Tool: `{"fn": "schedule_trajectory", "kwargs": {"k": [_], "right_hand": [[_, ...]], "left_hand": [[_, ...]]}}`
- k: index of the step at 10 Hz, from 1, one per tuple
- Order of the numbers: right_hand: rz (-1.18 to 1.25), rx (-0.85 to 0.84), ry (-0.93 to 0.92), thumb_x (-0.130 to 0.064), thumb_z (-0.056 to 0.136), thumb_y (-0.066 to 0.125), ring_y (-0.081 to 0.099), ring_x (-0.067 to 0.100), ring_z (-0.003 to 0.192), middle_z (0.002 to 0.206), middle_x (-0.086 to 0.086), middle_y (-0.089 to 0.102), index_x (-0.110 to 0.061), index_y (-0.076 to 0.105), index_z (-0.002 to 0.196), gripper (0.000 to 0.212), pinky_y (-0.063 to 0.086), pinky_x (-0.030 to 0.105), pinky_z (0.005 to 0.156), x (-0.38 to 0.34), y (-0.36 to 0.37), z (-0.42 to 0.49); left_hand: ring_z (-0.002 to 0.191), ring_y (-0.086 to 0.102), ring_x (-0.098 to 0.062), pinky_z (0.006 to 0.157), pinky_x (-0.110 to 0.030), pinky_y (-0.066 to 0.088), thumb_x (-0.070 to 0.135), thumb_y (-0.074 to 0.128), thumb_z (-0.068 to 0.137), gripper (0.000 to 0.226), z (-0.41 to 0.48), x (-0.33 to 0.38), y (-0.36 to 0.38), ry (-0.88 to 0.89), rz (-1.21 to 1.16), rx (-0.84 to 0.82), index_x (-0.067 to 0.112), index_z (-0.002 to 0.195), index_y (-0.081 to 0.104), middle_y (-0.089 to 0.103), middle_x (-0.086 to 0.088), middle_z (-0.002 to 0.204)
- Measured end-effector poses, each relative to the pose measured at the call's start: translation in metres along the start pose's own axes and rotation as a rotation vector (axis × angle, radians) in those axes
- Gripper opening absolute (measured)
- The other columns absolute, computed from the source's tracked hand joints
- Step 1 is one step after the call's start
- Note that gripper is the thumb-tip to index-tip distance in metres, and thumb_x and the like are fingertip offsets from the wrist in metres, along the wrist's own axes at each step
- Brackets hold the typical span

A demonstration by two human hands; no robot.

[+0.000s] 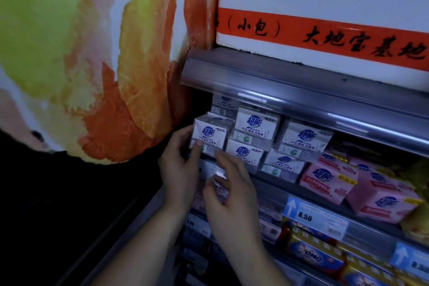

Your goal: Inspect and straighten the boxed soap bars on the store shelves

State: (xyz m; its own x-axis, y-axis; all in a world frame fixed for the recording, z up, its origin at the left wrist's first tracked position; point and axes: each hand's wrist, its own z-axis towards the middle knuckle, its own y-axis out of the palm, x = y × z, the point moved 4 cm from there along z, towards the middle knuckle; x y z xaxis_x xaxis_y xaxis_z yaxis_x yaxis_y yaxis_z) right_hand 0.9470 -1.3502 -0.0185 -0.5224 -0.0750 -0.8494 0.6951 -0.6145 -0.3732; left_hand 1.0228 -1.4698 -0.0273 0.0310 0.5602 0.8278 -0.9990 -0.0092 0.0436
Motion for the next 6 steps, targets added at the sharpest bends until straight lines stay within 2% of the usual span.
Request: {"fn": "schedule_trajectory", "kwargs": {"k": [1, 2, 3, 4, 5, 6], "right_hand": [[-0.033, -0.082, 0.036, -0.014, 0.097, 0.058, 0.044, -0.001, 0.142, 0.155, -0.025, 0.038, -0.023, 0.048, 0.154, 0.059, 0.045, 0.031, 0.114, 0.003, 0.004, 0.005], [-0.090, -0.136, 0.036, -0.017, 0.096, 0.057, 0.027, -0.025, 0.139, 0.162, -0.027, 0.030, -0.026, 0.042, 0.158, 0.065, 0.037, 0.013, 0.113, 0.004, 0.005, 0.005], [-0.169, -0.190, 0.023, -0.021, 0.095, 0.057, 0.012, -0.038, 0.130, 0.165, -0.029, 0.018, -0.028, 0.034, 0.161, 0.069, 0.018, -0.005, 0.105, 0.004, 0.006, 0.004], [-0.211, -0.265, 0.045, -0.023, 0.096, 0.057, 0.013, -0.014, 0.149, 0.171, -0.023, 0.011, -0.025, 0.028, 0.163, 0.073, 0.018, 0.012, 0.117, 0.004, 0.005, 0.005], [-0.195, -0.299, 0.044, -0.021, 0.097, 0.058, 0.027, -0.031, 0.130, 0.172, -0.016, 0.013, -0.021, 0.029, 0.163, 0.072, 0.022, 0.006, 0.107, -0.002, -0.003, 0.003], [-0.123, -0.257, 0.045, -0.017, 0.097, 0.060, 0.044, 0.000, 0.141, 0.167, -0.007, 0.033, -0.019, 0.038, 0.158, 0.065, 0.038, 0.019, 0.112, -0.008, -0.021, -0.010]], "left_hand": [[0.105, 0.070, -0.001, 0.093, -0.020, 0.053, -0.001, 0.068, 0.096, 0.024, 0.002, -0.002, 0.003, -0.013, 0.022, 0.006, 0.012, 0.116, 0.071, 0.076, 0.007, 0.109], [0.103, 0.069, 0.001, 0.092, -0.018, 0.052, 0.000, 0.068, 0.095, 0.023, 0.003, -0.002, 0.006, -0.030, 0.039, -0.003, 0.013, 0.114, 0.070, 0.075, 0.007, 0.107], [0.099, 0.066, 0.010, 0.089, -0.011, 0.049, -0.003, 0.069, 0.093, 0.024, 0.005, 0.001, 0.006, -0.026, 0.070, -0.019, 0.013, 0.111, 0.067, 0.073, 0.008, 0.103], [0.094, 0.064, 0.016, 0.088, -0.007, 0.048, -0.006, 0.068, 0.091, 0.026, 0.007, 0.003, 0.008, -0.026, 0.094, -0.060, 0.011, 0.110, 0.064, 0.071, 0.007, 0.101], [0.093, 0.067, 0.002, 0.091, -0.020, 0.053, -0.008, 0.068, 0.090, 0.030, 0.008, 0.009, 0.009, -0.038, 0.085, -0.079, 0.013, 0.110, 0.062, 0.070, 0.004, 0.101], [0.103, 0.069, -0.018, 0.091, -0.024, 0.051, -0.009, 0.072, 0.084, 0.036, 0.002, 0.011, 0.007, -0.106, 0.136, -0.062, 0.009, 0.113, 0.063, 0.071, 0.000, 0.107]]}}
